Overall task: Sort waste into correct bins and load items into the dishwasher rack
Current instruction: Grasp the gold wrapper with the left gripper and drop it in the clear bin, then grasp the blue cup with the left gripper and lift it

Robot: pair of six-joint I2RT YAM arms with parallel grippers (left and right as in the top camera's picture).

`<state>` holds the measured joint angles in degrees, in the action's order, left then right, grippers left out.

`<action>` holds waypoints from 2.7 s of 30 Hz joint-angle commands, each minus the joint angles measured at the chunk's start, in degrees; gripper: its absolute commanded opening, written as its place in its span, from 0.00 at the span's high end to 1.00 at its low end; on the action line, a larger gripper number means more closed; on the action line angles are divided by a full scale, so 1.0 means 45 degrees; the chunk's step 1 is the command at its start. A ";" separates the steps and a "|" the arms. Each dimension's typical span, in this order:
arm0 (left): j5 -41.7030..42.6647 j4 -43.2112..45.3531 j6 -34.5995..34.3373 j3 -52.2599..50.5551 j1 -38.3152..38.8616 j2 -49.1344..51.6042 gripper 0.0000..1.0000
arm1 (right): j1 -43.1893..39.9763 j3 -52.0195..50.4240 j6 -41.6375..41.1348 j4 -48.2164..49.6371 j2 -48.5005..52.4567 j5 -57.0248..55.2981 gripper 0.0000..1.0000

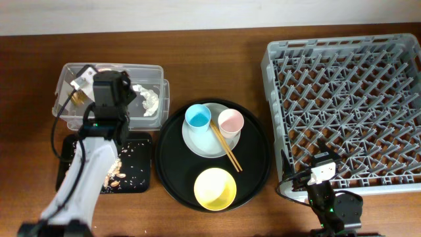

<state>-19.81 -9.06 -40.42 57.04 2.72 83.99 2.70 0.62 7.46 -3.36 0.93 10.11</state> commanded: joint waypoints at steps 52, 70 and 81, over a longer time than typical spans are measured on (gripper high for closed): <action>0.6669 -0.5192 0.3011 0.1763 0.4046 0.0913 0.99 | -0.0073 -0.0068 -0.0112 0.0083 -0.0092 0.0053 0.01; 2.1284 -0.6101 0.4629 0.3997 0.1049 -0.0194 0.99 | -0.0073 0.8879 -0.4677 -0.6042 0.3682 0.7718 0.01; 2.3513 -0.5333 0.4629 0.3997 0.3050 -0.0194 0.99 | -0.0068 1.2410 -0.5348 -0.6543 0.8913 1.2784 0.01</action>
<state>81.82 -35.97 -20.53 74.70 13.76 83.33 2.66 55.75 -15.00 -31.97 38.09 64.60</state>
